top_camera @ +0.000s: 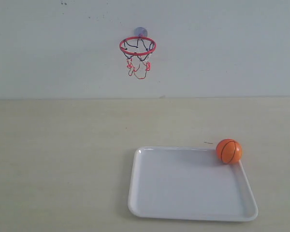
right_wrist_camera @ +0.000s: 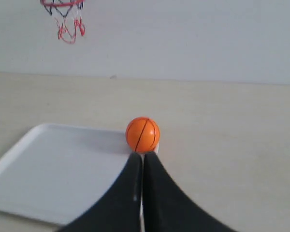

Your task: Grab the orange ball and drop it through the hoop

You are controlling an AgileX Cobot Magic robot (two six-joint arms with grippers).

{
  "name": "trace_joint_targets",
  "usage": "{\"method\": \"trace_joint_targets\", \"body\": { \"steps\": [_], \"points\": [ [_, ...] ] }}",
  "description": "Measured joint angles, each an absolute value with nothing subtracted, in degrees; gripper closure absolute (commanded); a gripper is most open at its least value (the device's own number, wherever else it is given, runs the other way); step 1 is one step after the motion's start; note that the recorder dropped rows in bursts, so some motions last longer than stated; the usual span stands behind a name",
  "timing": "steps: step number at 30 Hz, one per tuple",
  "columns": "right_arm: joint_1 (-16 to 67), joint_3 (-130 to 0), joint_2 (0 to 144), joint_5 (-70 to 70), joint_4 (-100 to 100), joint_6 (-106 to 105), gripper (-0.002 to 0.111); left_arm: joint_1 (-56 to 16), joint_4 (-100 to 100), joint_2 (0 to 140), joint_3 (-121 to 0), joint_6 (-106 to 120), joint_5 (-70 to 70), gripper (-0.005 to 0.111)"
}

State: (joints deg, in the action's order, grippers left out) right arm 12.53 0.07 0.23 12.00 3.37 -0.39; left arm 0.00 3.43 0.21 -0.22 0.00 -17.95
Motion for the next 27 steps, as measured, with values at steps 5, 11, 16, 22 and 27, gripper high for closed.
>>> {"method": "trace_joint_targets", "body": {
  "steps": [5, 11, 16, 22, 27],
  "points": [
    [12.5, 0.1, 0.2, -1.9, 3.4, -0.4, 0.109, 0.0, 3.4, 0.2, -0.2, 0.0, -18.0, 0.103],
    [12.5, 0.1, 0.2, -20.6, 3.4, -0.4, 0.109, 0.0, 3.4, 0.2, -0.2, 0.0, -18.0, 0.103],
    [12.5, 0.1, 0.2, -34.9, 3.8, -1.8, 0.109, 0.0, 3.4, 0.2, -0.2, 0.0, -18.0, 0.103],
    [12.5, -8.3, 0.3, -25.1, 14.0, -16.4, 0.109, 0.0, 3.4, 0.2, -0.2, 0.0, -18.0, 0.103],
    [12.5, -25.5, 19.6, 3.7, 34.8, -37.4, 0.109, 0.0, 3.4, 0.2, -0.2, 0.0, -18.0, 0.103]
  ]
}}
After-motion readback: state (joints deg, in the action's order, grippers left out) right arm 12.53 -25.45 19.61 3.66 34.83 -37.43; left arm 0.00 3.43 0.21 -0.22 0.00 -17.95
